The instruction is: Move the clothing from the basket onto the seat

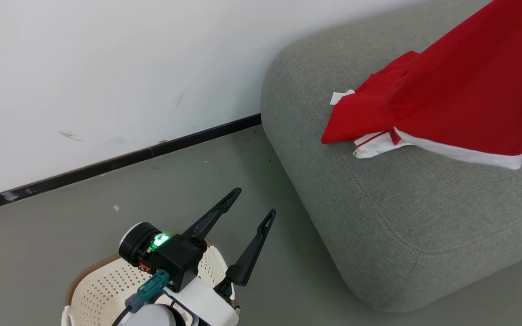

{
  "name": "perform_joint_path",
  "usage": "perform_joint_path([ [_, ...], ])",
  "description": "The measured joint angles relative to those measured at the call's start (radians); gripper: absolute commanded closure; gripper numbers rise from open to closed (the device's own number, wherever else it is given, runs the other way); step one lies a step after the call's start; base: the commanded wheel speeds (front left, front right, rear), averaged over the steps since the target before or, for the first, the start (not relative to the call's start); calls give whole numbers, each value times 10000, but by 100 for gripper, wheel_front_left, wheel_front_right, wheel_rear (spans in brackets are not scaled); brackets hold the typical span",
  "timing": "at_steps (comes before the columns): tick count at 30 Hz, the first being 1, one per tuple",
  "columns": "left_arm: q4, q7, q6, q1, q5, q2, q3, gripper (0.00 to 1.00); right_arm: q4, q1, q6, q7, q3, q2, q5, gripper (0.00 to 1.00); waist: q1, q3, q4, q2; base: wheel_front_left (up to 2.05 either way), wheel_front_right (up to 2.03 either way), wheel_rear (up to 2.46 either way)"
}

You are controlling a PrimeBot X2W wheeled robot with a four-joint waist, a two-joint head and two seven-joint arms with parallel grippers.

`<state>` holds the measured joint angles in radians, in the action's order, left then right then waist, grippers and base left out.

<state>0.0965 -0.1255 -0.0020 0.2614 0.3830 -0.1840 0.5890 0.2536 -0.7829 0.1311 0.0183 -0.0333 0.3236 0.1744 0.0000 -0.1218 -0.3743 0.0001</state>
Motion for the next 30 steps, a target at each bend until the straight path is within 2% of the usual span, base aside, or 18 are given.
perform_joint_path([
  [12, 729, 476, 173, 18, -255, -372, 40, 0, 1599, -1776, 0, -136, 19, 1053, -782, 100, 0, -773, 736, 0, 0, 0, 0],
  [19, 1279, 642, 171, 460, -506, -370, 73, 0, 2500, -2161, 0, 186, -765, 1085, -965, 100, 0, -1259, 1171, 0, 0, 0, 0],
  [25, 1530, 823, 153, 746, -518, -347, 228, 0, 3243, -2161, 0, 374, -1012, 1248, -1170, 100, 0, -1689, 1509, 0, 0, 0, 0],
  [30, 1620, 997, -21, 966, -527, -297, 449, 0, 3858, -1804, 0, 662, -1398, 1411, -1250, 100, 0, -2065, 1731, 0, 0, 0, 0],
])
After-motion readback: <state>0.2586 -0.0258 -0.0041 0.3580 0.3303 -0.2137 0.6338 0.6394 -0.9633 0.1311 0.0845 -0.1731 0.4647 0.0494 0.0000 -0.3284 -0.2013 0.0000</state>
